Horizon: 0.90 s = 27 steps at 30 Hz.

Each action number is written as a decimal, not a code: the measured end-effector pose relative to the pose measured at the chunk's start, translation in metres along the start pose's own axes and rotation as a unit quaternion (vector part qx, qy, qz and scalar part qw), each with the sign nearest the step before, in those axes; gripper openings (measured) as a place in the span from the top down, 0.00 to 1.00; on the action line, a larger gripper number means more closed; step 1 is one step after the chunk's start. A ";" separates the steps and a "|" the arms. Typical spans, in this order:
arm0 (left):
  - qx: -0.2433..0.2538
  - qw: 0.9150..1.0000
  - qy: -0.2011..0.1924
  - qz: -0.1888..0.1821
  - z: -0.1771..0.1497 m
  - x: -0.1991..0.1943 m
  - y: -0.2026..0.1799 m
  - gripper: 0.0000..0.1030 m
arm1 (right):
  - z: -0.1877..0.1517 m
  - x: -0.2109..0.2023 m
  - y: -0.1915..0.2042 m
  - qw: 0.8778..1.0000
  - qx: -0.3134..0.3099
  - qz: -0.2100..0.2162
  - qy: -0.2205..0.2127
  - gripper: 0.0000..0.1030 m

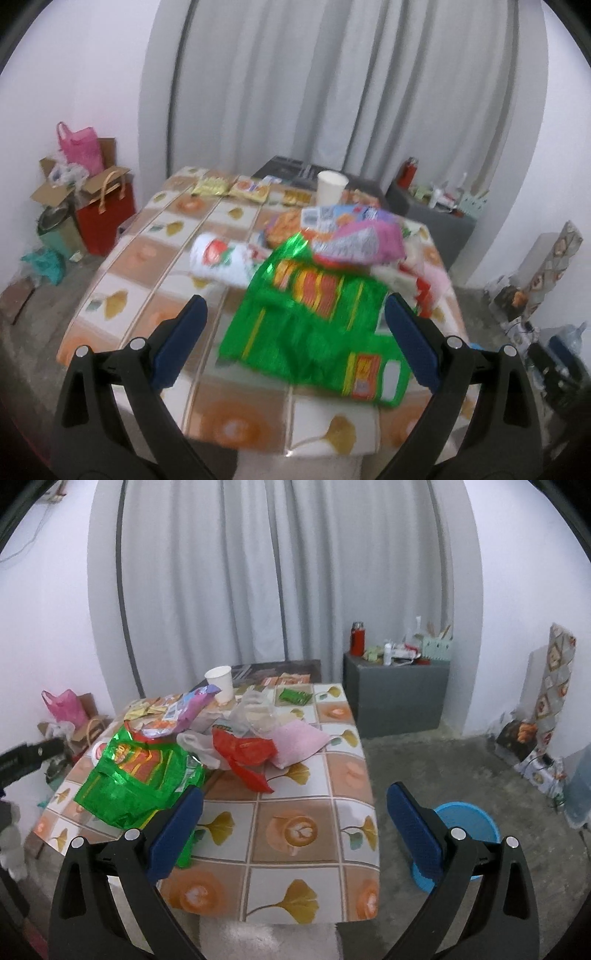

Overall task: Collect trash
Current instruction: 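Grasp the clear plastic container with the left tool while the right tool grasps the pink foam mesh sleeve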

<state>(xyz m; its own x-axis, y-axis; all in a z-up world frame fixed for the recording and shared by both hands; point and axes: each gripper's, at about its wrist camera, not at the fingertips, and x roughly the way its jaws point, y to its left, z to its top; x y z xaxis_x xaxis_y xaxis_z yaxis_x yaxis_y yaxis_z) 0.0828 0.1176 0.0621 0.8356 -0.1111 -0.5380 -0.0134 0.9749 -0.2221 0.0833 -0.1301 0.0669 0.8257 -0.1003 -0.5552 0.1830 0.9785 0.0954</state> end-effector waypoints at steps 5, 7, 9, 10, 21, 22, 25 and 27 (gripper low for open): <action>-0.008 0.999 -0.001 -0.046 0.023 0.015 -0.011 0.10 | 0.005 0.009 -0.019 0.999 0.033 0.005 0.015 0.06; 0.008 0.998 0.005 -0.068 0.029 0.024 -0.024 0.10 | 0.007 0.016 -0.027 0.999 0.047 0.005 0.025 0.06; 0.030 0.996 0.013 -0.083 0.033 0.035 -0.041 0.10 | 0.007 0.024 -0.036 0.997 0.062 0.009 0.035 0.06; 0.037 0.995 0.016 -0.090 0.035 0.038 -0.048 0.10 | 0.008 0.028 -0.041 0.997 0.070 0.011 0.041 0.06; 0.104 0.978 0.070 -0.167 0.048 0.084 -0.117 0.18 | 0.028 0.080 -0.090 0.977 0.174 0.087 0.082 0.13; 0.109 0.975 0.079 -0.175 0.052 0.091 -0.125 0.20 | 0.030 0.087 -0.093 0.975 0.181 0.095 0.085 0.14; 0.132 0.972 0.107 -0.164 0.062 0.119 -0.149 0.28 | 0.039 0.119 -0.102 0.962 0.218 0.128 0.106 0.18; 0.166 0.968 0.123 -0.140 0.067 0.142 -0.171 0.33 | 0.041 0.140 -0.105 0.952 0.239 0.143 0.122 0.22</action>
<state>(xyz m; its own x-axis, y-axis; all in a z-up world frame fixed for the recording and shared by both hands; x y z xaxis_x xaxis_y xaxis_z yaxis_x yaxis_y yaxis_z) 0.2408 -0.0523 0.0781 0.6241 -0.3824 -0.6814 0.4063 0.9037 -0.1350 0.2014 -0.2544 0.0128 0.7402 0.2606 -0.6198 0.2396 0.7590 0.6054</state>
